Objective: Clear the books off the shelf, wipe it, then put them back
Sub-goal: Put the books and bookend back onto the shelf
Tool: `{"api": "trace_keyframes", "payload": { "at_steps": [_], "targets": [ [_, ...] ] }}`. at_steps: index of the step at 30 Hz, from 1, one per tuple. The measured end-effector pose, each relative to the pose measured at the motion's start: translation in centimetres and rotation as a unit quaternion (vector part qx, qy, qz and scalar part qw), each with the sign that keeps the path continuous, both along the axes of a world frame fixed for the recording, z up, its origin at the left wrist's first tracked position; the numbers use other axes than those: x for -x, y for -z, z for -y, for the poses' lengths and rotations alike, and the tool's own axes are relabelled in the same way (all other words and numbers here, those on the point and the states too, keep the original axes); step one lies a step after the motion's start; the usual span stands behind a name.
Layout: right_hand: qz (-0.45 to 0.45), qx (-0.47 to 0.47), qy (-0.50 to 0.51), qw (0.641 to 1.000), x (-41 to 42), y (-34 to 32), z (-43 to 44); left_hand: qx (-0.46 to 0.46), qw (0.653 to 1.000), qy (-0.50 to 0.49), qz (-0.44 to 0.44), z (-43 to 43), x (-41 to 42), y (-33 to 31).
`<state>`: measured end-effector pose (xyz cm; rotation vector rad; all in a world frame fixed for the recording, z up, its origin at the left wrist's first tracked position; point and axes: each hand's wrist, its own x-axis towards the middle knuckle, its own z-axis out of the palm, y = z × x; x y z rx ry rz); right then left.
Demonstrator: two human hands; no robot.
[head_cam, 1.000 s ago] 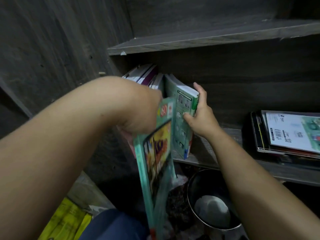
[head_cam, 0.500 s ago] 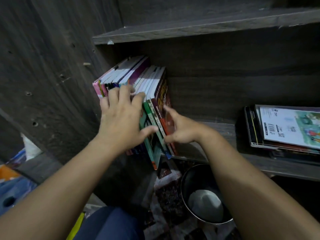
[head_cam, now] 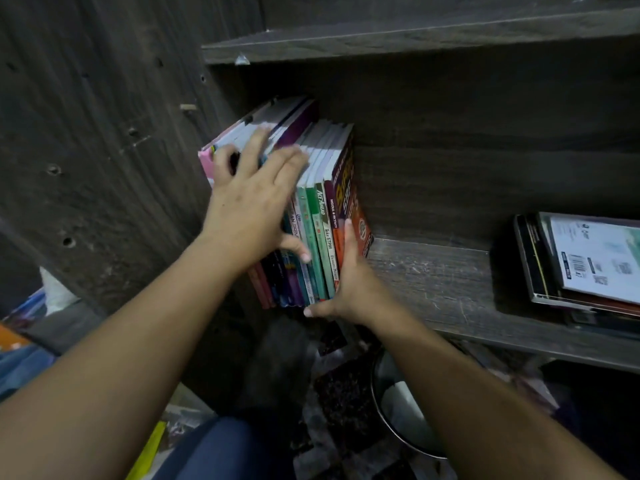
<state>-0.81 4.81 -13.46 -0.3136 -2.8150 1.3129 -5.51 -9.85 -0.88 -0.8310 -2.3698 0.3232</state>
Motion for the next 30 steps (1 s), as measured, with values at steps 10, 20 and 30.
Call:
{"api": "trace_keyframes", "payload": {
  "at_steps": [10, 20, 30],
  "targets": [
    [-0.012, 0.011, -0.024, 1.0, 0.4, 0.1, -1.3, -0.139, 0.989, -0.031, 0.026, 1.7, -0.5, 1.0],
    [0.0, -0.381, 0.014, 0.925, -2.2, -7.4, -5.3, -0.27, 0.961, -0.006, 0.054, 0.9, -5.5, 5.7],
    [0.038, -0.403, 0.012, 0.914, -8.7, -7.5, -9.8, -0.217, 0.964, 0.072, 0.134, -3.7, -6.9, 6.2]
  ]
}}
